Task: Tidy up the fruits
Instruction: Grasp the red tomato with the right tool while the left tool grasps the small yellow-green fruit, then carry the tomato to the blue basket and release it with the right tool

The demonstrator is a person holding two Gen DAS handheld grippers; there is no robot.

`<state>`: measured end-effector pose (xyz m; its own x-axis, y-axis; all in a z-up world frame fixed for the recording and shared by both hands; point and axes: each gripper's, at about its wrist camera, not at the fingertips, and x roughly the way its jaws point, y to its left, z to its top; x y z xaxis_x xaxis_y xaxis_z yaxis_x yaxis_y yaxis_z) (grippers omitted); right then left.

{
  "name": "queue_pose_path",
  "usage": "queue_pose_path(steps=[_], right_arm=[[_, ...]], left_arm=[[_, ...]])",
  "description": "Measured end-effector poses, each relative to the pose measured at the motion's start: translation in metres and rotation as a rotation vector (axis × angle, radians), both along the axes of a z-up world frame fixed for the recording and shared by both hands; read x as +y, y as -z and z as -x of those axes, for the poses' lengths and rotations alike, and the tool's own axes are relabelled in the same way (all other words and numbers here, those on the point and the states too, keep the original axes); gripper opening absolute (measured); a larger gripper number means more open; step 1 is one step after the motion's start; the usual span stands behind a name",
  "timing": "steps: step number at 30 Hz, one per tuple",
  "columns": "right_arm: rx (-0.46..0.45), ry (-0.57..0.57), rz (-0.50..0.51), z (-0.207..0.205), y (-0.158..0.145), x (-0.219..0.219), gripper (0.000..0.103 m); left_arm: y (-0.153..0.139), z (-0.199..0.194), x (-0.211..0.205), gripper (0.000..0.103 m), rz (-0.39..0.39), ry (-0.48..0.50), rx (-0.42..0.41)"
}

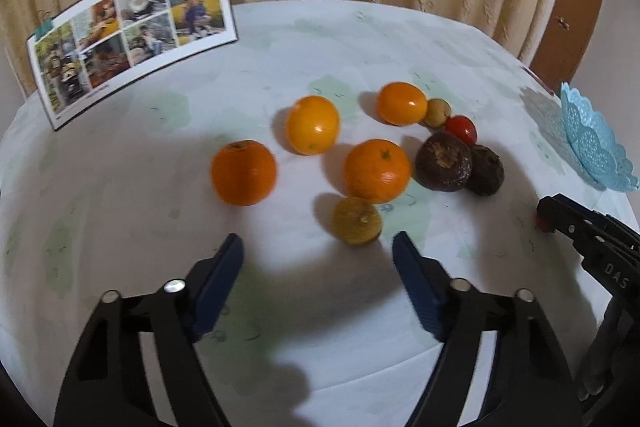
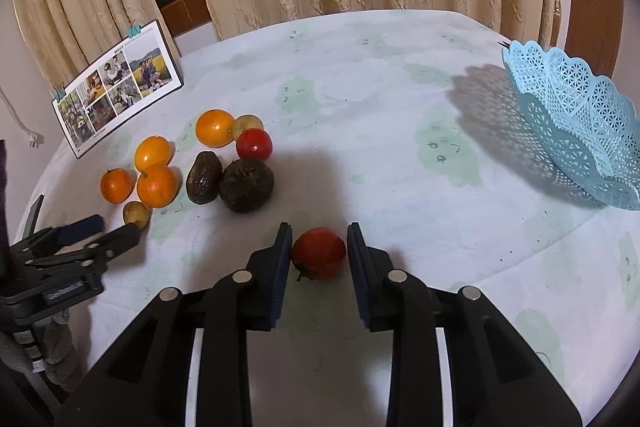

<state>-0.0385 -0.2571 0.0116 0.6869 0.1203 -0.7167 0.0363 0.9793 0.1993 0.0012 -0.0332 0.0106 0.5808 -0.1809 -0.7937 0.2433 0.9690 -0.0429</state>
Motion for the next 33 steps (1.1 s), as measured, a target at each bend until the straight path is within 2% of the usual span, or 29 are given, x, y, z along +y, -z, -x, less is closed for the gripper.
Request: queue_pose_path(steps=[2, 8, 11, 20, 30, 33], right_arm=[[-0.002, 0.0, -0.004, 0.001, 0.0, -0.002, 0.029], [0.009, -0.007, -0.008, 0.0, 0.004, -0.001, 0.029], [0.02, -0.008, -0.008, -0.002, 0.006, 0.0, 0.029], [0.033, -0.019, 0.013, -0.005, 0.007, 0.003, 0.03], [-0.055, 0.043, -0.017, 0.011, -0.019, -0.024, 0.029], [-0.055, 0.042, -0.036, 0.011, -0.022, -0.032, 0.03]], left_arm=[[0.002, -0.002, -0.005, 0.064, -0.011, 0.007, -0.003], [0.002, -0.005, -0.011, 0.035, -0.035, 0.009, -0.021], [0.001, -0.003, -0.01, 0.028, -0.026, 0.018, -0.02], [-0.014, 0.01, -0.011, 0.028, -0.005, 0.026, -0.051], [-0.037, 0.02, -0.028, 0.028, 0.0, 0.062, -0.094], [-0.039, 0.022, -0.034, 0.028, 0.001, 0.074, -0.101]])
